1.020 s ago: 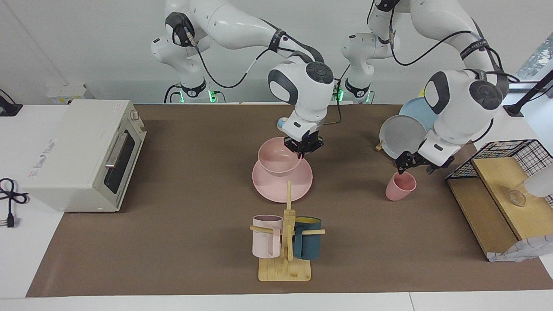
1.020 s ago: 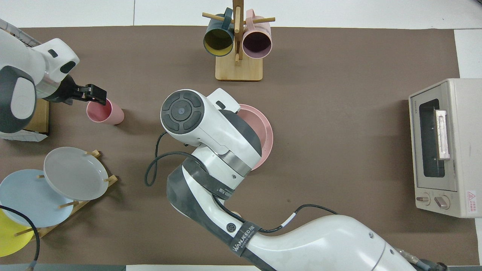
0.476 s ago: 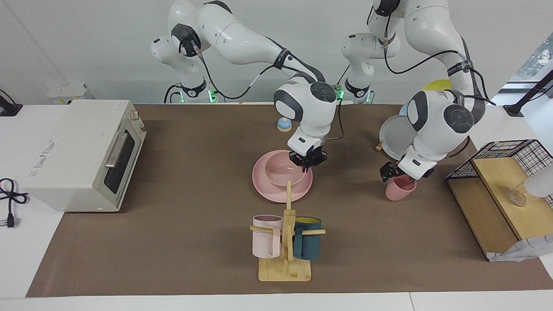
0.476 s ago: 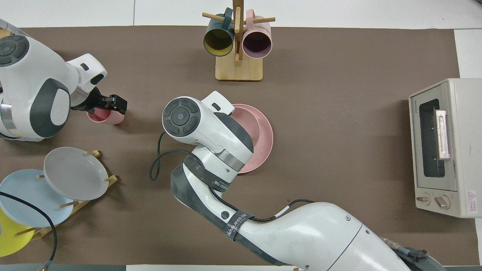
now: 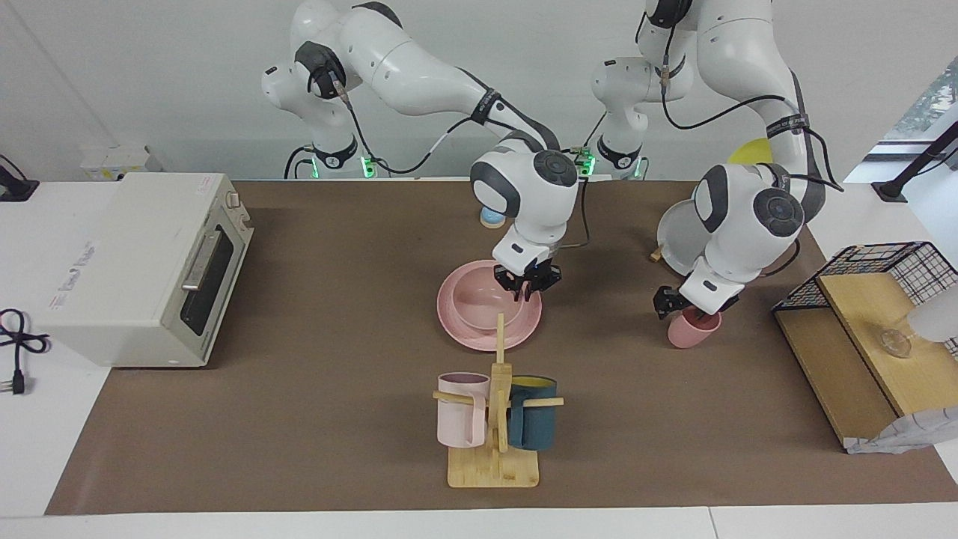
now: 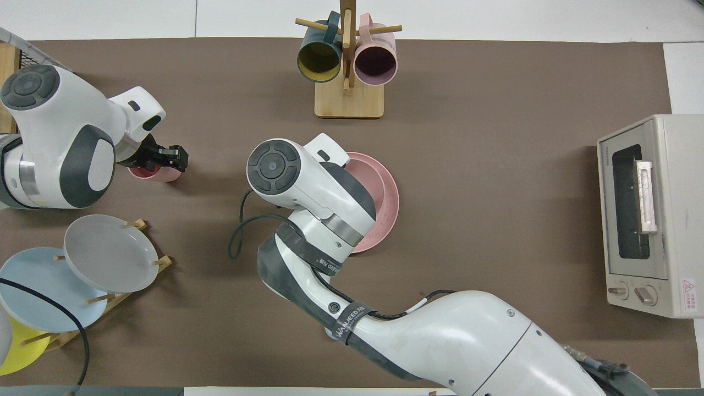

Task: Organize tableware
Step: 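Lower the bowl onto the plate while the left gripper grasps the cup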

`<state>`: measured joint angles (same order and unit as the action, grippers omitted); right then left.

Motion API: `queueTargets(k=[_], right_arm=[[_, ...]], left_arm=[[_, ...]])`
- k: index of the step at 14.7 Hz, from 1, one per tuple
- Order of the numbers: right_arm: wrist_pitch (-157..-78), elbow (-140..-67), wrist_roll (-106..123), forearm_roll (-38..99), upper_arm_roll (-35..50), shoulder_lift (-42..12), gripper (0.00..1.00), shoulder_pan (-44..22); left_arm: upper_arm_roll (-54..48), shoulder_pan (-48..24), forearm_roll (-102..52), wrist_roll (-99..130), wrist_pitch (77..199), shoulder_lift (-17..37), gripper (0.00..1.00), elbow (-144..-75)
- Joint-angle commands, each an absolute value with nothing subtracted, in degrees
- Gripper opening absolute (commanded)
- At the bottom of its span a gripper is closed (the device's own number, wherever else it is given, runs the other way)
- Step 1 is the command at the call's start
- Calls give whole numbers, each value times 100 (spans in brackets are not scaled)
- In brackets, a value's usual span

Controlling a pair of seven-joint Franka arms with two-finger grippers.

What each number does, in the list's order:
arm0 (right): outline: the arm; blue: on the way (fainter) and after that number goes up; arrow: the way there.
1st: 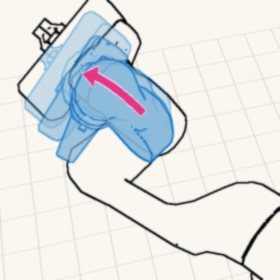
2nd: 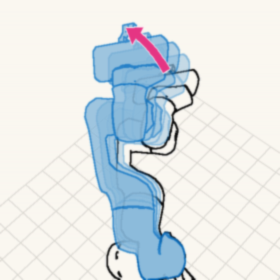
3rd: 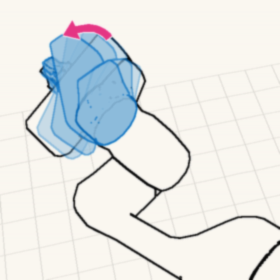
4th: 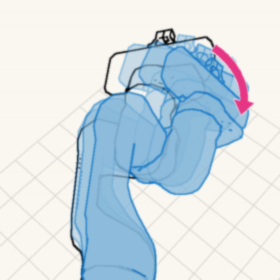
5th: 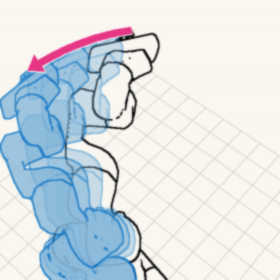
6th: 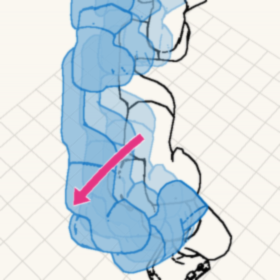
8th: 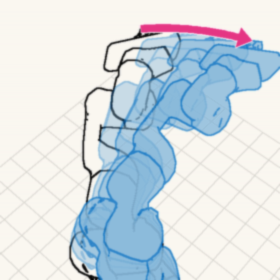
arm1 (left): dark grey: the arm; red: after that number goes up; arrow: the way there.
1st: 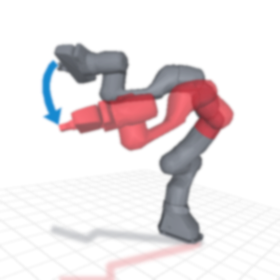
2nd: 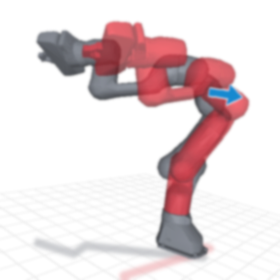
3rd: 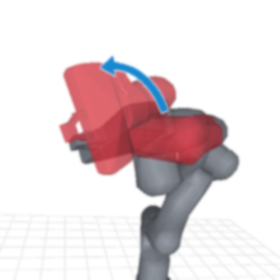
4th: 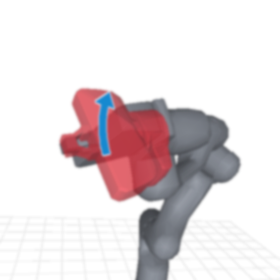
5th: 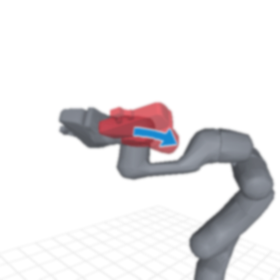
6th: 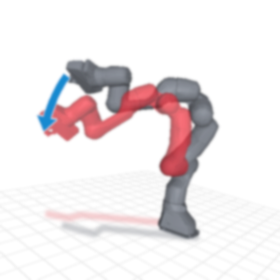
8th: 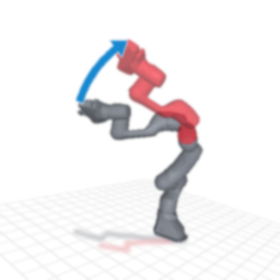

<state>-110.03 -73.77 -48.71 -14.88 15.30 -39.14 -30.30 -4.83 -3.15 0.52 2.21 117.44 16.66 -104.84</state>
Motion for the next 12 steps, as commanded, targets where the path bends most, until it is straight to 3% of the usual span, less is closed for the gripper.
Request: queueTargets(k=[1,3,7,10,12], right_arm=[[-10628,-7384,-4975,-1573,1617,-3779,42,-2944],[-10207,-6972,-4922,-1495,1635,-3605,43,-2840],[-9495,-6961,-3705,-976,1688,-2744,74,-2129],[-8730,-7170,-2761,-958,1670,-2243,100,-1505],[-8657,-7600,-2358,-949,1583,-1804,100,-1223]], left_arm=[[-422,-369,17,185,11918,1477,0,-10740],[-413,-334,18,27,11909,1485,0,-10697],[-431,-378,9,79,11490,1503,0,-10162],[-439,-491,-227,463,10192,1555,0,-8891],[-448,-833,-325,1497,9180,1774,0,-7819]])
